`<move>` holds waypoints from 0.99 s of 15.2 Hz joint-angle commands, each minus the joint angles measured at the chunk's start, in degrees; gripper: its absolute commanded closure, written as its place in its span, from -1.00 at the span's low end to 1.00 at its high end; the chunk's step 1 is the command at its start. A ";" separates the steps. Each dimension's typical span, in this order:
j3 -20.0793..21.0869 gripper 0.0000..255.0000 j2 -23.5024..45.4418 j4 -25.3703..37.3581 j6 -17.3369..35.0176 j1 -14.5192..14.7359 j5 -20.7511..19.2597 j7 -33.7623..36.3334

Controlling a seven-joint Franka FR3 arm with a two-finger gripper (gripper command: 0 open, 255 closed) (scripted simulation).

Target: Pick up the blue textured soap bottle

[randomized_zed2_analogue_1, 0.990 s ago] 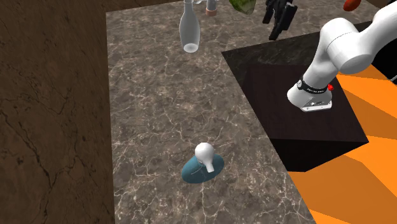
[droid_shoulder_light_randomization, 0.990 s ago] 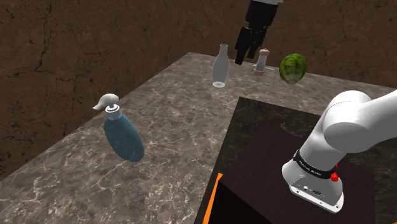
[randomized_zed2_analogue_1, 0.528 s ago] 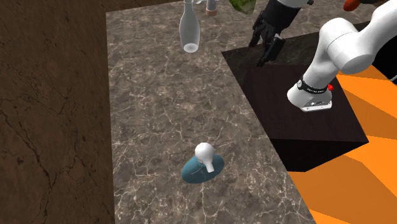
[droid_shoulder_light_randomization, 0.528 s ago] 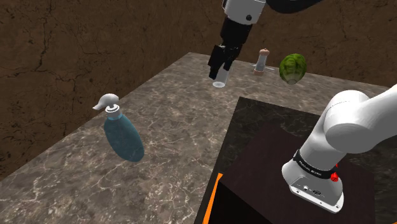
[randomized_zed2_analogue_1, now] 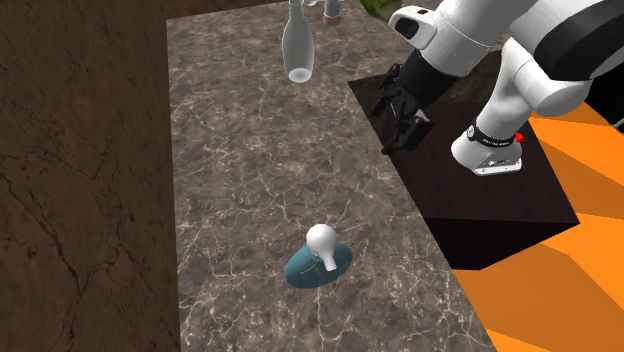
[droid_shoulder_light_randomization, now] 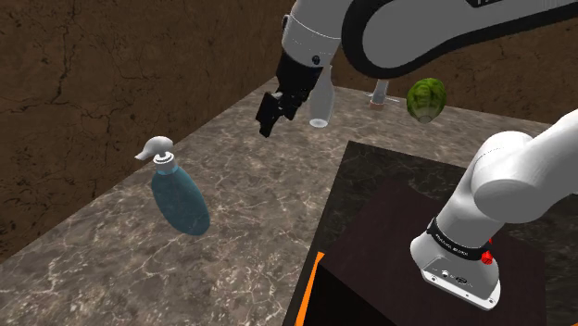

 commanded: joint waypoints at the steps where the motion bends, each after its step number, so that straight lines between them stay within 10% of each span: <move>1: 2.93 -1.00 3.03 0.84 4.28 -0.91 -1.65 2.14; 9: 19.01 -1.00 17.24 8.41 16.29 -9.85 -18.63 18.20; 15: 31.15 -1.00 35.59 19.54 14.50 -15.60 -51.42 42.12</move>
